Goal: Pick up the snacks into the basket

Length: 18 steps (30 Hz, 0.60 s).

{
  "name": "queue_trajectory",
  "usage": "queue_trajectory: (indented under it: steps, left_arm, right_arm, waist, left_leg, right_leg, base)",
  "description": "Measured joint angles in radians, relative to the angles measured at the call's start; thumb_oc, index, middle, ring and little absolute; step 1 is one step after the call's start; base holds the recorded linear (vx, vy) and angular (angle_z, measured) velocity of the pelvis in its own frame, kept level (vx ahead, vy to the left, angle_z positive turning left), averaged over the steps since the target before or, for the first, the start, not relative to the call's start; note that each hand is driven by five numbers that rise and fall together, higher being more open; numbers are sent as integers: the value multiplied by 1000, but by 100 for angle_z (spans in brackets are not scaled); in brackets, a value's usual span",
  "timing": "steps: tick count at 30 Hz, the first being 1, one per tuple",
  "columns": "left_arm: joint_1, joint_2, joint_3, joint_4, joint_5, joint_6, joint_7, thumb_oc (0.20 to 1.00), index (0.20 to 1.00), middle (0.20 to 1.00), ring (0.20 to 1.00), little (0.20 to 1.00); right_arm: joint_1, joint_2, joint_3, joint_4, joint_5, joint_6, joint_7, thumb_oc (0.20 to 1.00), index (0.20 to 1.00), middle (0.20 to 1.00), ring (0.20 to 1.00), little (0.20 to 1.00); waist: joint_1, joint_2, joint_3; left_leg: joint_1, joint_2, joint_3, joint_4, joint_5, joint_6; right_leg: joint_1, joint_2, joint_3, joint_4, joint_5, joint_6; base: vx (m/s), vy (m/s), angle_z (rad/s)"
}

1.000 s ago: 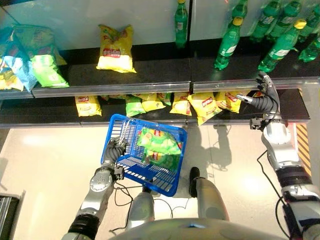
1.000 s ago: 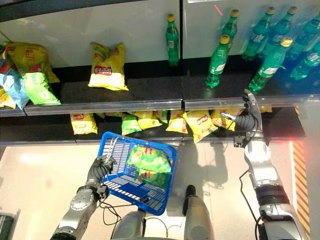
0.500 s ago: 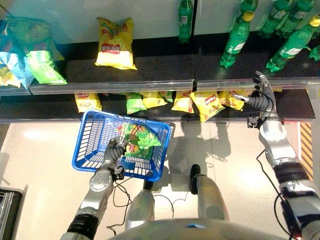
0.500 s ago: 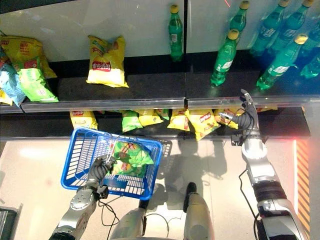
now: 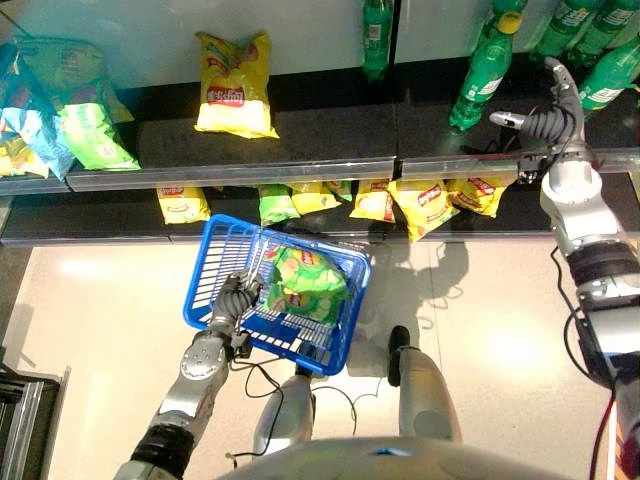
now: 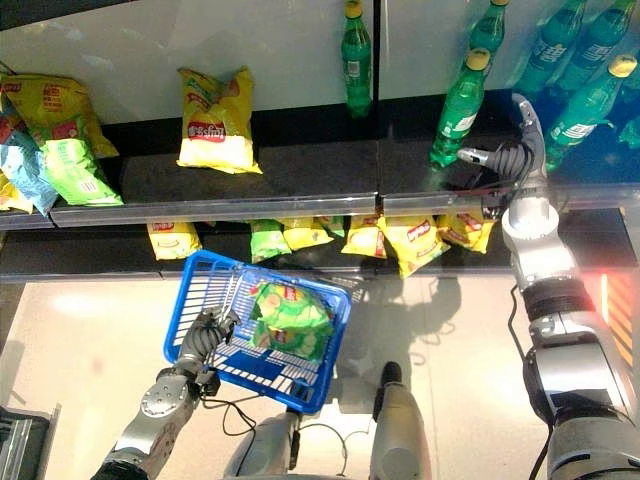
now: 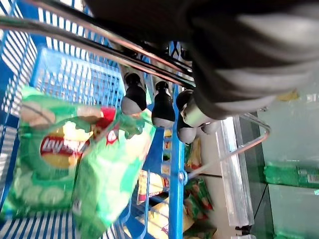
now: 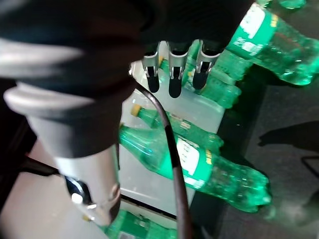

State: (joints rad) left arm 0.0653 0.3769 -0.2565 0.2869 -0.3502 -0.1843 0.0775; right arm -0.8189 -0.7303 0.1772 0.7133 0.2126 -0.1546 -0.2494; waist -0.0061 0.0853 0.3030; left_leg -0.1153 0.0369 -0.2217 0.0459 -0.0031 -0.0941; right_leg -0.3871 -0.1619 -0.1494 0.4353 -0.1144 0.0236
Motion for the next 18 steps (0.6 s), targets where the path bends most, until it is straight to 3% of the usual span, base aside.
queue_trajectory:
  steps: [4, 14, 18]
  left_arm:
    - [2, 0, -4, -1, 0, 0, -3, 200, 200, 200, 200, 200]
    - [11, 12, -6, -33, 0, 1, -2, 200, 200, 200, 200, 200]
    - [9, 18, -6, -34, -11, 1, 0, 200, 200, 200, 200, 200]
  right_arm:
    - [0, 0, 1, 2, 5, 3, -1, 1000, 1000, 1000, 1000, 1000]
    - [-5, -19, 31, 7, 5, 6, -1, 1000, 1000, 1000, 1000, 1000]
    - [-6, -40, 32, 9, 6, 7, -2, 1000, 1000, 1000, 1000, 1000]
  waist:
    - [-3, 8, 4]
    - [0, 25, 6]
    - [-2, 41, 7]
  left_leg:
    - [0, 0, -3, 1, 4, -6]
    - [-17, 8, -40, -3, 7, -11]
    - [-19, 10, -40, -4, 21, -32]
  right_leg:
    - [-3, -2, -1, 21, -16, 6]
    - [-54, -22, -31, 128, -82, -35]
    - [-52, -22, -49, 145, -96, -39]
  base:
    - [13, -35, 7]
    - [13, -35, 11]
    - [-1, -59, 15]
